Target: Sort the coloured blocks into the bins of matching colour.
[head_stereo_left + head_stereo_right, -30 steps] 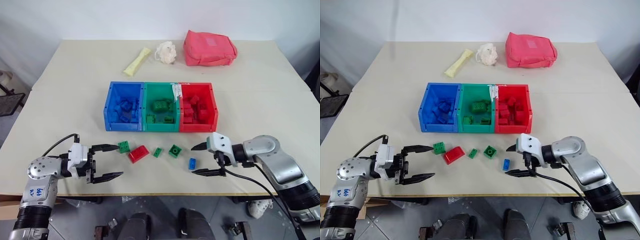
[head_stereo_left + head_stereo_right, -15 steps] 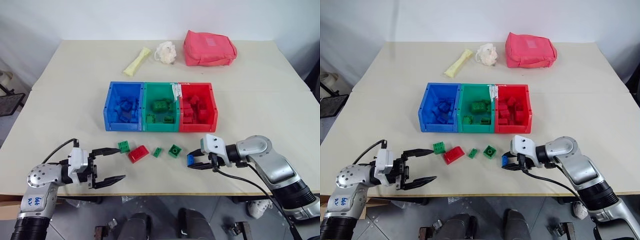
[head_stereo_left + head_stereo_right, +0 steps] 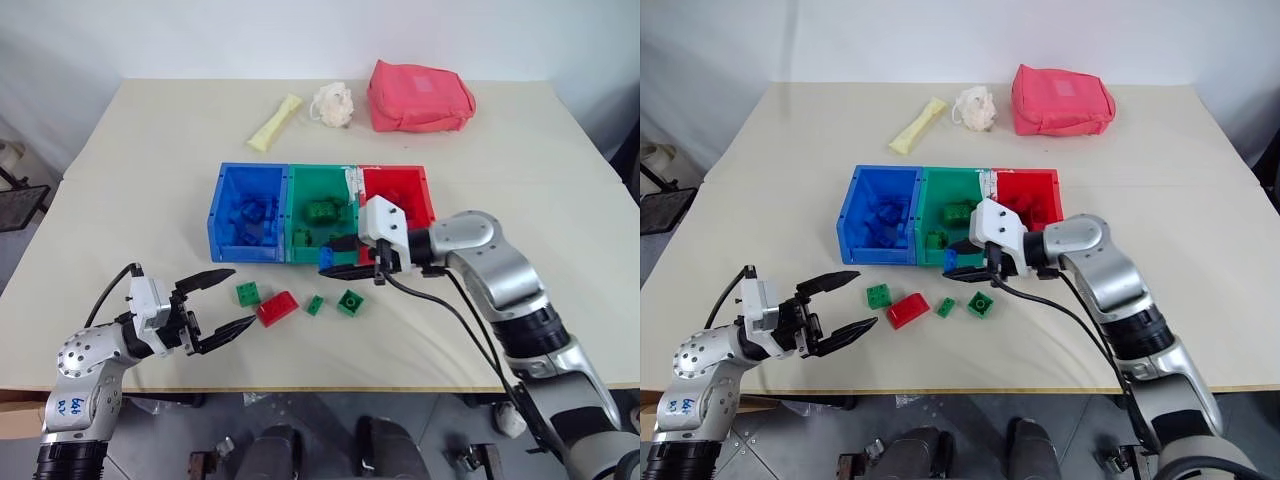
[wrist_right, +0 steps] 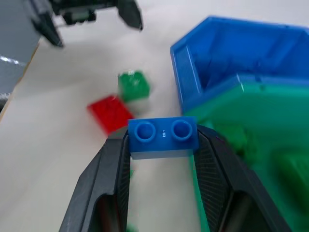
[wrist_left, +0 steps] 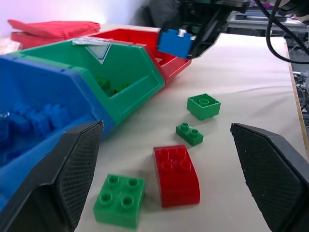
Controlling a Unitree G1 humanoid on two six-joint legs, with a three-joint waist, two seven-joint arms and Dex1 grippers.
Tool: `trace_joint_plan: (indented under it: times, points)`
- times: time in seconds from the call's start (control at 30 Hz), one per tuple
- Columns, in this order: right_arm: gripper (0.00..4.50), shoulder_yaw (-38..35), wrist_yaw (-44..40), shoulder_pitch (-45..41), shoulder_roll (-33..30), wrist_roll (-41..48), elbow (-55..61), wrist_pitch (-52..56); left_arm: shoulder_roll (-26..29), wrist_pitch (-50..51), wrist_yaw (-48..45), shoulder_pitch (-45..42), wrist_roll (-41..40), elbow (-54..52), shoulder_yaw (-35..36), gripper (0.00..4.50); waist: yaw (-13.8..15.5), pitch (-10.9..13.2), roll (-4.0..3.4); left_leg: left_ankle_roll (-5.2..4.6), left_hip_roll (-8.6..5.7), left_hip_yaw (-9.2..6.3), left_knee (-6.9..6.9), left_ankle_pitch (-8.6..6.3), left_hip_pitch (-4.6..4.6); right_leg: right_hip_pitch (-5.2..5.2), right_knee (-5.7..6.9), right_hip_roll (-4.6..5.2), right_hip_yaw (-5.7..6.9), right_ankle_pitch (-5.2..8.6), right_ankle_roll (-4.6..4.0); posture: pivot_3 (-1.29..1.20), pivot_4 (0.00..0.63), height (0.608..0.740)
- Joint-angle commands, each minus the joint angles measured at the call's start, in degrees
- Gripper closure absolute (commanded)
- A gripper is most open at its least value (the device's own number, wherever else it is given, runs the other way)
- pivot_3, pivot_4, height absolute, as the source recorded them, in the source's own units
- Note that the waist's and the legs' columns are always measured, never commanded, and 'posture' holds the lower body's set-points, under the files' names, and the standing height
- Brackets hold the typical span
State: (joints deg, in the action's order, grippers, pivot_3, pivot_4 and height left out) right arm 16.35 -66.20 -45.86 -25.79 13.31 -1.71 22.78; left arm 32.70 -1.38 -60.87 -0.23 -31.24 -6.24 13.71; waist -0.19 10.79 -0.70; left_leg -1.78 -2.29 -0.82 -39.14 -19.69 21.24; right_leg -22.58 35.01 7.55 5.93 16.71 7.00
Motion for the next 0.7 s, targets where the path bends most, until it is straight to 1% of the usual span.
trace_joint_plan:
  times: [0.03, 0.13, 0.2, 0.37, 0.43, 0.5, 0.53, 0.57, 0.6, 0.7]
  points:
    - [3.04, 0.7, 1.3, -5.1, 4.1, -1.1, -4.7, -3.7, 0.3, 0.0, 0.5, 0.6, -1.3, -2.9, 1.3, 0.0, -0.2, 0.0, 0.0, 0.0, 0.01, 0.0, 0.0, 0.0, -0.01, 0.0, -0.01, -0.01, 0.0, 0.0, 0.0, 0.0, 0.15, 0.74]
    - [3.04, 1.5, 2.6, -8.9, 8.2, -3.1, -11.1, -6.6, 0.3, -0.1, 0.9, 0.6, -1.3, -3.1, 1.6, 0.0, -0.6, 0.0, 0.0, 0.02, 0.08, 0.0, 0.0, 0.01, -0.02, -0.06, 0.09, -0.05, 0.0, 0.01, -0.02, 0.0, 0.15, 0.74]
    - [3.04, 1.2, 5.4, -11.9, 11.7, -4.6, -16.8, -8.9, 0.3, -0.2, 1.3, 0.6, -1.3, -3.1, 1.8, 0.0, -0.8, 0.0, 0.0, 0.03, 0.07, -0.04, 0.01, 0.01, -0.02, -0.07, 0.14, -0.08, 0.02, 0.02, -0.03, 0.0, 0.15, 0.74]
    - [3.04, -0.9, 11.0, -18.4, 20.2, -5.8, -29.2, -14.0, -0.3, -0.1, 3.3, 0.3, -1.4, -3.6, 2.9, 0.0, -1.7, 0.0, -0.01, 0.03, -0.01, -0.04, 0.02, 0.01, -0.03, -0.2, 0.45, -0.09, 0.0, 0.03, -0.05, 0.0, 0.15, 0.74]
    - [3.04, -1.4, 12.6, -19.9, 21.9, -6.3, -32.5, -15.5, -0.5, -0.2, 3.8, 0.2, -1.5, -3.5, 3.1, 0.0, -1.9, 0.0, -0.02, 0.04, 0.0, -0.04, 0.03, 0.0, -0.03, -0.26, 0.54, -0.1, 0.0, 0.07, -0.12, 0.0, 0.15, 0.74]
    - [3.04, -2.6, 15.9, -21.8, 24.8, -6.3, -36.4, -16.8, -0.8, -0.2, 5.0, -0.4, -1.5, -3.3, 3.4, 0.0, -1.9, 0.0, -0.02, 0.05, 0.0, -0.07, 0.04, 0.0, -0.03, -0.28, 0.59, -0.11, 0.0, 0.07, -0.14, 0.0, 0.15, 0.74]
    - [2.69, -3.6, 18.9, -22.9, 26.5, -6.4, -38.6, -16.7, -1.3, -0.6, 6.5, -1.5, -1.3, -2.7, 3.8, 0.0, -1.9, 0.0, -0.02, 0.05, -0.01, -0.08, 0.04, 0.0, -0.03, -0.28, 0.61, -0.1, -0.01, 0.08, -0.14, 0.0, 0.15, 0.74]
    - [2.27, -3.9, 19.8, -23.0, 27.3, -6.5, -39.3, -16.9, -1.8, -0.5, 8.3, -2.7, -1.2, -2.1, 4.5, 0.0, -1.8, 0.0, -0.02, 0.05, -0.02, -0.08, 0.03, 0.0, -0.03, -0.28, 0.61, -0.1, -0.01, 0.07, -0.14, 0.0, 0.15, 0.74]
    - [2.0, -4.1, 20.1, -23.0, 27.6, -6.7, -39.7, -17.1, -2.1, -0.5, 9.5, -3.6, -1.1, -1.6, 4.9, 0.0, -1.7, 0.0, -0.02, 0.05, -0.03, -0.09, 0.03, 0.0, -0.03, -0.28, 0.62, -0.11, -0.01, 0.08, -0.14, 0.0, 0.15, 0.74]
    - [0.98, -4.6, 18.5, -21.3, 26.7, -6.3, -37.0, -16.8, -2.9, 0.5, 13.2, -5.6, -1.7, -1.1, 6.9, 0.0, -1.7, 0.0, -0.02, 0.06, -0.04, -0.13, 0.03, 0.01, -0.02, -0.29, 0.63, -0.11, -0.03, 0.08, -0.14, 0.0, 0.15, 0.74]
